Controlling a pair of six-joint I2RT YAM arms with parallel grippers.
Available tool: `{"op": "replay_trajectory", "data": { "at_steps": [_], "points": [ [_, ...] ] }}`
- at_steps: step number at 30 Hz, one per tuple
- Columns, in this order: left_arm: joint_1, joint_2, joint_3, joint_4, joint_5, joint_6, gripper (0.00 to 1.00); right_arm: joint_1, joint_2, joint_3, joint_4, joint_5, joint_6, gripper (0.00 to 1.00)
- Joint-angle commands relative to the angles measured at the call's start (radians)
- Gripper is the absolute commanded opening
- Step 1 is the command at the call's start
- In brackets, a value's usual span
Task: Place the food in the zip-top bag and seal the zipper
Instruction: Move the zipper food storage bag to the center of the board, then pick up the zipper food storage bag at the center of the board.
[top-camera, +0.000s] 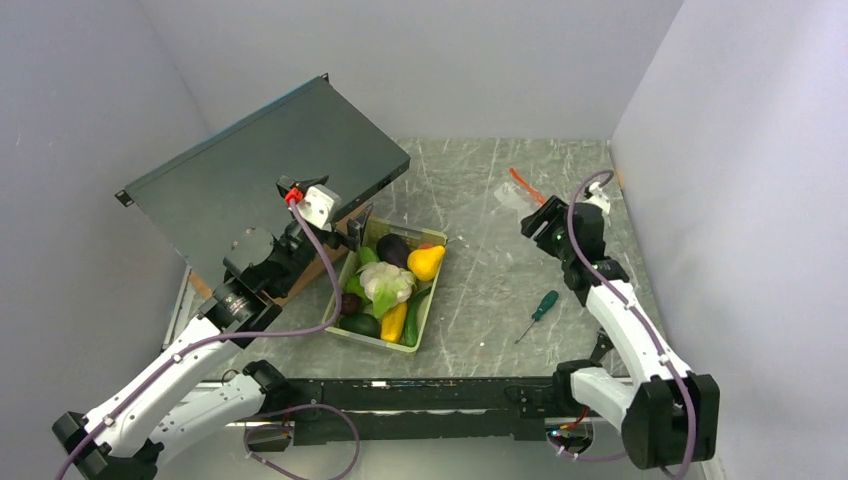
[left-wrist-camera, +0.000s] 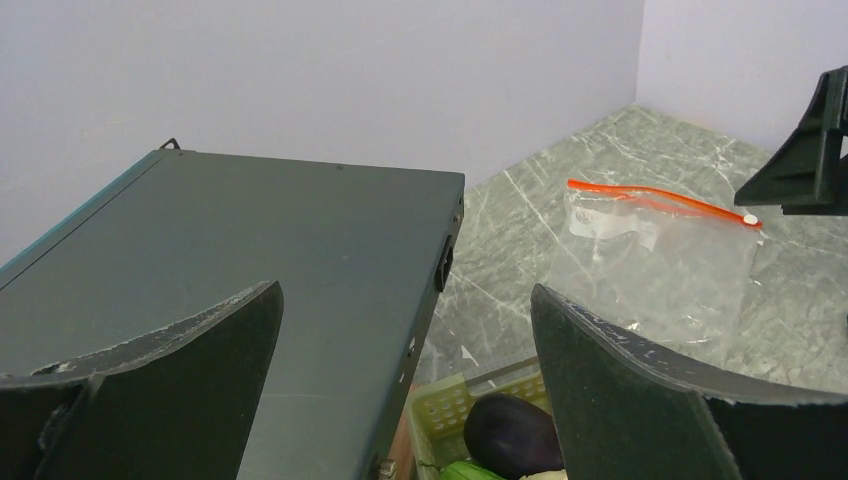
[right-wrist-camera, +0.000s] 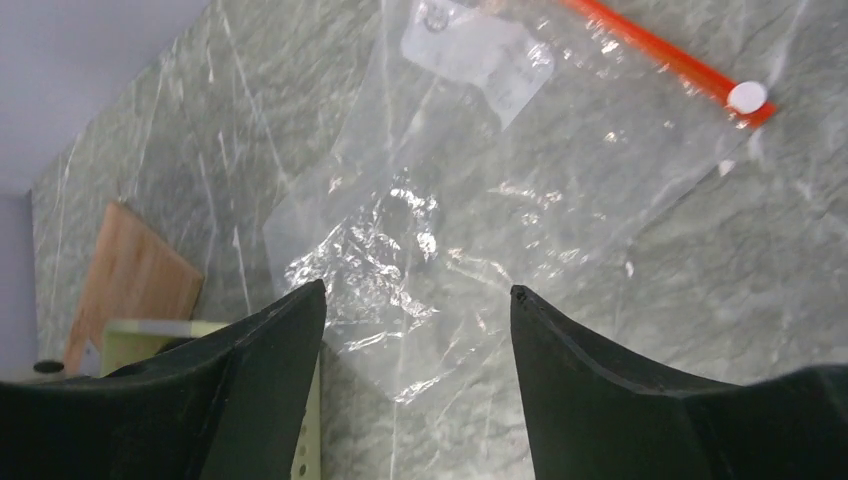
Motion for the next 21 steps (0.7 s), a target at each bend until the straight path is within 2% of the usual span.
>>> {"op": "replay_trajectory", "data": {
  "at_steps": [1,4,7,12,16,21],
  "points": [
    [-0.004,-0.001,0.028,0.019,0.008,0.014,1.00,-0.080,0.044,0.065,0.070,-0.091,-0.008,0.73],
    [-0.004,-0.006,0.029,0.020,0.013,0.012,1.00,-0.098,0.073,0.081,0.114,-0.034,-0.070,0.80],
    [-0.003,-0.006,0.033,0.017,0.022,0.007,1.00,-0.137,0.148,0.099,0.169,-0.011,-0.084,0.82],
    [-0.003,-0.002,0.038,0.012,0.037,-0.001,1.00,-0.259,0.400,0.171,0.294,-0.173,-0.107,0.82],
    [-0.004,-0.007,0.041,0.009,0.042,-0.001,1.00,-0.281,0.581,0.259,0.368,-0.272,-0.185,0.81],
    [-0.004,-0.008,0.041,0.014,0.046,-0.004,1.00,-0.327,0.763,0.405,0.405,-0.390,-0.203,0.80]
  ]
}}
